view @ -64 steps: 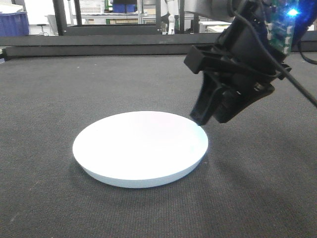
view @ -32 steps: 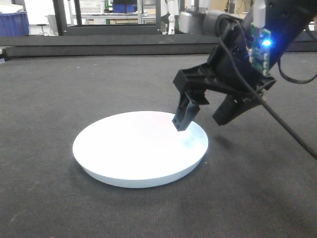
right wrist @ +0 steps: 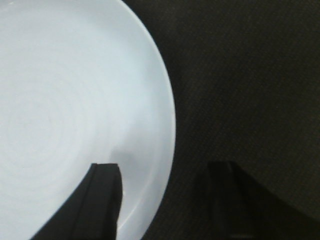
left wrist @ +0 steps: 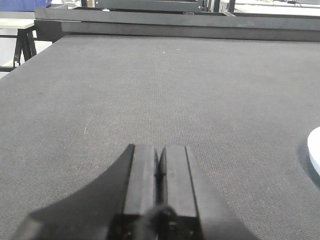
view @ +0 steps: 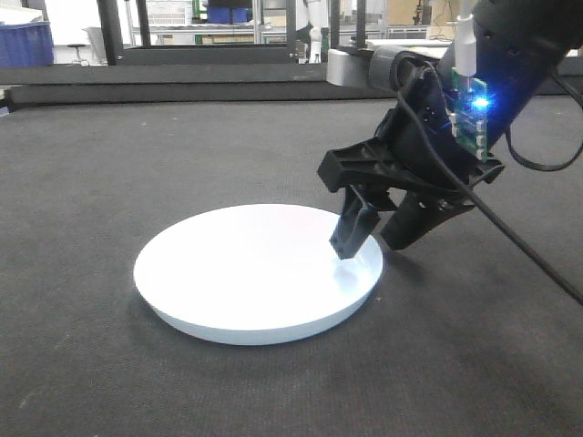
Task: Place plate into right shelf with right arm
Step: 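Close the right gripper on the plate rim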
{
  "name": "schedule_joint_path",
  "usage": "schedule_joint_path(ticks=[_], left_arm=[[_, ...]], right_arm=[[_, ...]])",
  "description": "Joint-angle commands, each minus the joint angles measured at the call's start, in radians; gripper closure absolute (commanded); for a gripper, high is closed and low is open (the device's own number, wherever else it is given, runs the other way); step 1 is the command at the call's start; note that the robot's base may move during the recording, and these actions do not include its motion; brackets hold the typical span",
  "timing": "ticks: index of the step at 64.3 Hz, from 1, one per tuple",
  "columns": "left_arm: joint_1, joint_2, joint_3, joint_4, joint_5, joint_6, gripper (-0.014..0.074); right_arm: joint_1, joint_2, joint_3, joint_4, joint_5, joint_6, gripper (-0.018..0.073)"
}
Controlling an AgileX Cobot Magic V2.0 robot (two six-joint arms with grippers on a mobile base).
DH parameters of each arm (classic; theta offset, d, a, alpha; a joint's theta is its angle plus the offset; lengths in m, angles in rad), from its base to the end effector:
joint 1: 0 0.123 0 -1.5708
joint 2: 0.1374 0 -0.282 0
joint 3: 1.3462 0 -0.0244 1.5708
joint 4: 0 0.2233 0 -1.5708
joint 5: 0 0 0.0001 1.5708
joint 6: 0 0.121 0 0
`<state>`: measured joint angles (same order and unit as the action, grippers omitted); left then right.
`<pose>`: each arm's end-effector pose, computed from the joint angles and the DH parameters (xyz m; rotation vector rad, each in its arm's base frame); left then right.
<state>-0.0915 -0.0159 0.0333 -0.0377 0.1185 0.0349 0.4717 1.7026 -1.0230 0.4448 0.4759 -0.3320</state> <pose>0.0617 -0.0062 0.1911 0.0755 1.6182 -0.0761 0.2876 0.1735 0.1888 -0.5988 2.5672 0.4486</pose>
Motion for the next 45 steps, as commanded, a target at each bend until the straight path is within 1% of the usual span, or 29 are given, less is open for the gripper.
schedule_joint_path(ticks=[1, 4, 33, 38, 45], left_arm=[[0.001, -0.005, 0.008, -0.004, -0.086, -0.003, 0.0643], [0.001, -0.005, 0.008, -0.004, -0.086, -0.003, 0.0643], [0.001, -0.005, 0.008, -0.004, -0.086, -0.003, 0.0643], [0.001, -0.005, 0.008, -0.004, -0.086, -0.003, 0.0643], [0.001, -0.005, 0.008, -0.004, -0.086, -0.003, 0.0643]], right_arm=[[-0.002, -0.041, -0.034, 0.014, -0.015, -0.005, 0.0199], [-0.002, -0.041, -0.034, 0.014, -0.012, -0.005, 0.0212], [-0.003, -0.011, -0.034, 0.013, -0.004, -0.005, 0.0218], [-0.003, 0.004, -0.034, 0.013, -0.001, -0.005, 0.0257], [-0.003, 0.009, -0.034, 0.013, 0.01, -0.005, 0.037]])
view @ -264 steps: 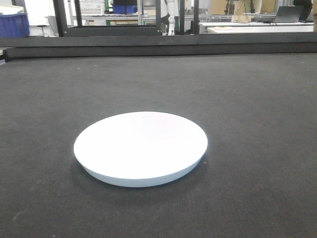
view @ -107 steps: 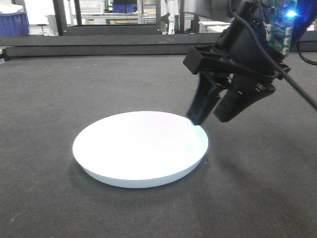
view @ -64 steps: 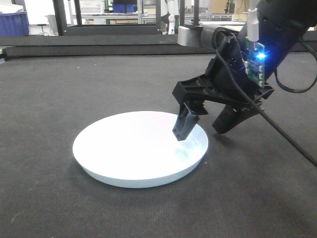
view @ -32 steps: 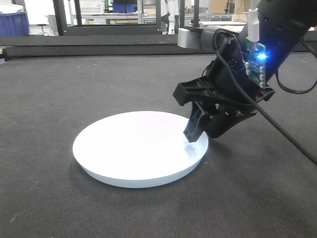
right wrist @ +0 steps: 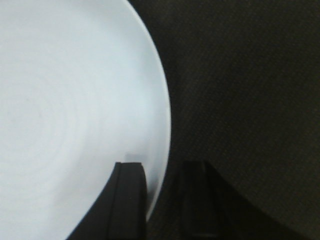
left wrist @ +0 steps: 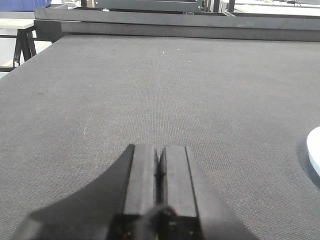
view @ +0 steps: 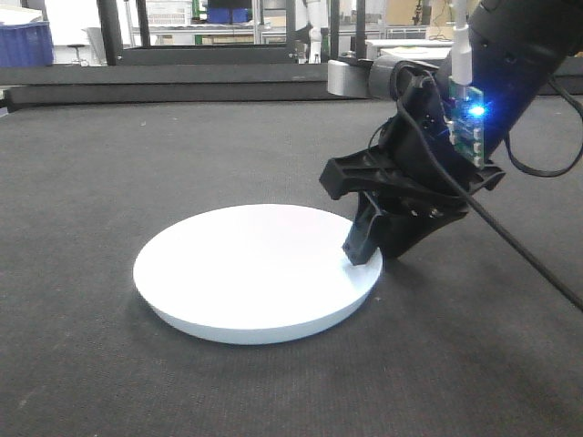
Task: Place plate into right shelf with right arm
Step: 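Close the right gripper on the plate rim, then lift the plate upright off the table with the right gripper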
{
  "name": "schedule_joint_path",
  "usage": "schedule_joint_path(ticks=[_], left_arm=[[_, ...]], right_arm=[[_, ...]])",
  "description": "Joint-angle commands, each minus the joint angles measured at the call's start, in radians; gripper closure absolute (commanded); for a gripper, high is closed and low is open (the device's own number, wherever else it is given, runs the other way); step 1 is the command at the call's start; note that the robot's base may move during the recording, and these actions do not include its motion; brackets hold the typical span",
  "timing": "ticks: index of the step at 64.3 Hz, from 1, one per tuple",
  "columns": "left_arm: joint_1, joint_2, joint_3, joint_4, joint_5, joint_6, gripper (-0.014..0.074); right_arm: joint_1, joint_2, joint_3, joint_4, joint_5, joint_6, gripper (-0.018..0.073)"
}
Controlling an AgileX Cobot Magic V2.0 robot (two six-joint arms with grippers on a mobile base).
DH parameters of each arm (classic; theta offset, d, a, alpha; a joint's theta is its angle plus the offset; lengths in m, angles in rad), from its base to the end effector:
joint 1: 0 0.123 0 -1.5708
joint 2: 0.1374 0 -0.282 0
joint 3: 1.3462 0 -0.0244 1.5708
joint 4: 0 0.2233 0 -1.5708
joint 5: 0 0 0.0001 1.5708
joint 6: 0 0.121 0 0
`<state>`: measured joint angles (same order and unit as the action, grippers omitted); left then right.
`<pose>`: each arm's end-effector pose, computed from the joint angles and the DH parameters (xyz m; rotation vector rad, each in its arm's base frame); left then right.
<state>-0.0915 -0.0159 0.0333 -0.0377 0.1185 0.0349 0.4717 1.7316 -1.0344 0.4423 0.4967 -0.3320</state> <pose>0.0617 -0.0062 0.1911 0.0755 1.6182 -0.0761 0.2891 0.1752 0.1809 -0.6126 2.6026 0.4478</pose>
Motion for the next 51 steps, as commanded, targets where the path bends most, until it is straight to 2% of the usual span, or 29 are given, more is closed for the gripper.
schedule_joint_path(ticks=[1, 5, 7, 27, 39, 51], left_arm=[[0.001, -0.005, 0.008, -0.004, -0.086, -0.003, 0.0643], [0.001, -0.005, 0.008, -0.004, -0.086, -0.003, 0.0643], [0.001, -0.005, 0.008, -0.004, -0.086, -0.003, 0.0643], [0.001, -0.005, 0.008, -0.004, -0.086, -0.003, 0.0643], [0.001, -0.005, 0.008, -0.004, -0.086, -0.003, 0.0643], [0.001, -0.005, 0.008, -0.004, -0.086, -0.003, 0.0643]], right_arm=[[-0.003, -0.02, -0.022, 0.015, -0.01, -0.005, 0.0401], [-0.003, -0.02, -0.022, 0.015, -0.01, -0.005, 0.0494], [-0.003, -0.02, -0.022, 0.015, -0.014, -0.005, 0.0511], [-0.007, -0.092, -0.023, 0.015, -0.023, -0.005, 0.0494], [-0.007, -0.257, -0.022, 0.012, -0.043, -0.005, 0.0494], [-0.01, -0.521, -0.019, 0.012, -0.06, -0.005, 0.0494]])
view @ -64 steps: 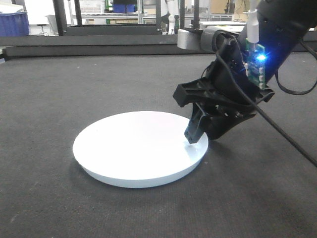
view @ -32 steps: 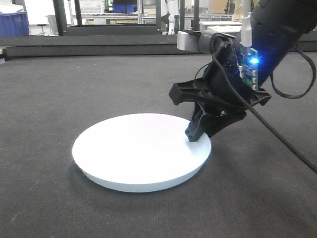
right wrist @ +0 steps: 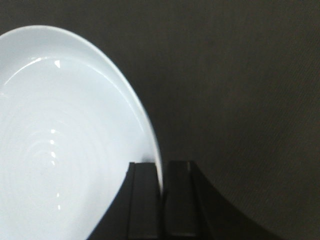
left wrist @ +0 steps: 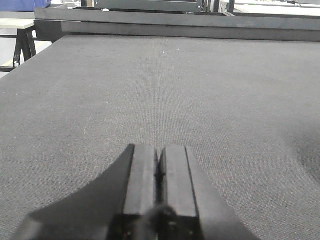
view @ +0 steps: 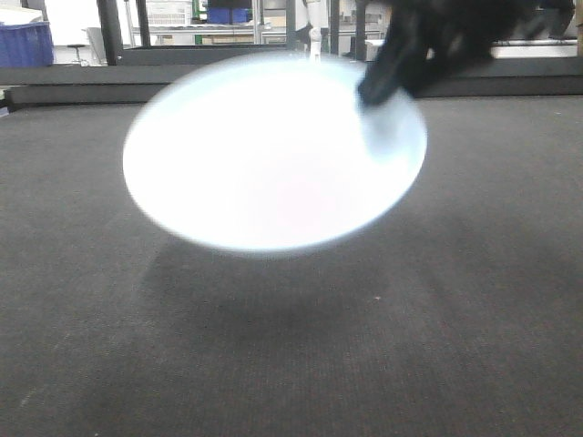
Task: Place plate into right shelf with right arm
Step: 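Lift the plate upright off the table with the right gripper, then drive the base to the shelf rack holding the plate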
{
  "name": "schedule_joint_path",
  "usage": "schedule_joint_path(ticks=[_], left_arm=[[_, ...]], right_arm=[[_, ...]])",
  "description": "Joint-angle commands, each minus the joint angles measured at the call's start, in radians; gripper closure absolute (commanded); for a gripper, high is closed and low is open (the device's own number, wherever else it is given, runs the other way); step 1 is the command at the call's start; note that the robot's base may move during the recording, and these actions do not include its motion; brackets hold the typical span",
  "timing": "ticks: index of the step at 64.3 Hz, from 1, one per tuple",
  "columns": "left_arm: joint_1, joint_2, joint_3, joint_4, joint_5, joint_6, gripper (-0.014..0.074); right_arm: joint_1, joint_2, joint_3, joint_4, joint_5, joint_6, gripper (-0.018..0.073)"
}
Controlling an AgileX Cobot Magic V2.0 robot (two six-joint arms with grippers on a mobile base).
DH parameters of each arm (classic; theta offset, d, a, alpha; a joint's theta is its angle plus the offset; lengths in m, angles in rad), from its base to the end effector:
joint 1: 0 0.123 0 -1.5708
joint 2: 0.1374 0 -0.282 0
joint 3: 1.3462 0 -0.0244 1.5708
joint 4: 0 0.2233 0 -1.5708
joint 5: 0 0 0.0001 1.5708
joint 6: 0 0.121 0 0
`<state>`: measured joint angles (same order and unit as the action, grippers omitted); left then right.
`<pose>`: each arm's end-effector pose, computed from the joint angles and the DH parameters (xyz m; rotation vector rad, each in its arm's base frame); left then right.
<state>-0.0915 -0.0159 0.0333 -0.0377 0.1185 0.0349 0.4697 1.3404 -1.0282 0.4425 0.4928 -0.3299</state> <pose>0.0617 -0.0062 0.1911 0.0755 1.6182 -0.0761 0.2468 0.1528 0.3035 -0.5670 2.2107 0.5140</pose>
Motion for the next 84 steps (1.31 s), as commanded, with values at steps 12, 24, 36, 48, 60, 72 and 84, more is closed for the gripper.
schedule_joint_path(ticks=[12, 24, 36, 48, 60, 72, 84], left_arm=[[0.001, -0.005, 0.008, -0.004, -0.086, -0.003, 0.0643], [0.001, -0.005, 0.008, -0.004, -0.086, -0.003, 0.0643], [0.001, -0.005, 0.008, -0.004, -0.086, -0.003, 0.0643], [0.001, -0.005, 0.008, -0.004, -0.086, -0.003, 0.0643], [0.001, -0.005, 0.008, -0.004, -0.086, -0.003, 0.0643], [0.001, -0.005, 0.008, -0.004, -0.086, -0.003, 0.0643], [0.001, -0.005, 0.008, -0.004, -0.086, -0.003, 0.0643]], right_arm=[[-0.008, -0.365, -0.012, 0.012, -0.104, -0.007, 0.0494], [-0.008, -0.6, 0.118, 0.012, -0.218, -0.007, 0.0494], [-0.008, -0.82, 0.294, 0.012, -0.342, -0.007, 0.0494], [-0.008, -1.028, 0.475, 0.012, -0.465, -0.007, 0.0494], [-0.008, -1.153, 0.577, 0.012, -0.549, -0.007, 0.0494], [-0.008, -1.172, 0.601, 0.012, -0.61, -0.007, 0.0494], [-0.008, -1.172, 0.601, 0.012, -0.61, -0.007, 0.0494]])
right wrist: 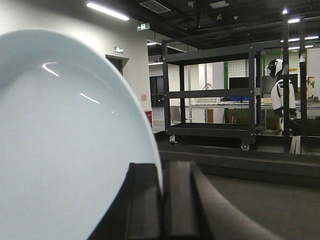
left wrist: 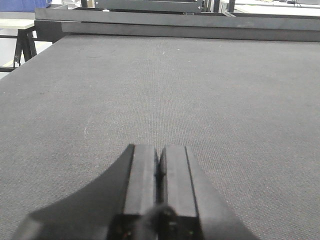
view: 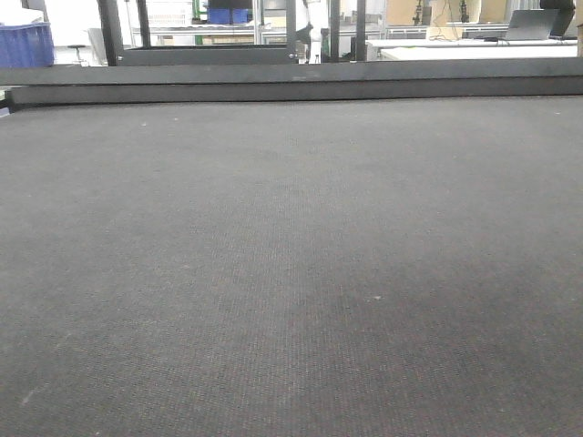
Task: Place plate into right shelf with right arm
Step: 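Drive the base to the shelf rack holding the plate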
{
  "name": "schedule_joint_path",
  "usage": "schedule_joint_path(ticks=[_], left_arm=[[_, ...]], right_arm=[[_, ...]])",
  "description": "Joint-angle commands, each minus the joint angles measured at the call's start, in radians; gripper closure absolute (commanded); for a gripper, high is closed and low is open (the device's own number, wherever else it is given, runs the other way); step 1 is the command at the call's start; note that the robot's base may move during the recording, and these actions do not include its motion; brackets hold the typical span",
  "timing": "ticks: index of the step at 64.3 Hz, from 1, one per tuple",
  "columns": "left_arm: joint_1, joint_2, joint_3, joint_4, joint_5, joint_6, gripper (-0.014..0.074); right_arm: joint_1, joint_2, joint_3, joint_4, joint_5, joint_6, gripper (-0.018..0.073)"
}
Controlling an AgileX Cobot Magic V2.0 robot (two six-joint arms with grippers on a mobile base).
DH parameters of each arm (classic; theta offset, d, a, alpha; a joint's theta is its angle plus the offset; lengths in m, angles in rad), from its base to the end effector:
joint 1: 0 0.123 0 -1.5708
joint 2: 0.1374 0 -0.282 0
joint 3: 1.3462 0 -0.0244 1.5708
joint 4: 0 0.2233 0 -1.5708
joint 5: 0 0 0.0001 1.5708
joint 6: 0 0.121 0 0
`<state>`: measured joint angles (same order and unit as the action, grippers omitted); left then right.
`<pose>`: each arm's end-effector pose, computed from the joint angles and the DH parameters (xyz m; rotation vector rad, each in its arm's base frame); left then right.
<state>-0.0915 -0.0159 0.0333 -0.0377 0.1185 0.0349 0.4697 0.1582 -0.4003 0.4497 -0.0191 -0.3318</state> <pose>0.0617 -0.0062 0.1911 0.0755 1.6182 -0.0761 0.0428 0.0206 0.3415 -0.2098 1.2220 0.5064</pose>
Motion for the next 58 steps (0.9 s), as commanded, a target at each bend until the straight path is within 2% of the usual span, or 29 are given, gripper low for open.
schedule_joint_path(ticks=[1, 58], left_arm=[[0.001, -0.005, 0.008, -0.004, -0.086, -0.003, 0.0643], [0.001, -0.005, 0.008, -0.004, -0.086, -0.003, 0.0643]], right_arm=[[-0.008, 0.01, -0.027, 0.005, -0.098, -0.005, 0.0494], [-0.008, 0.01, -0.027, 0.005, -0.098, -0.005, 0.0494]])
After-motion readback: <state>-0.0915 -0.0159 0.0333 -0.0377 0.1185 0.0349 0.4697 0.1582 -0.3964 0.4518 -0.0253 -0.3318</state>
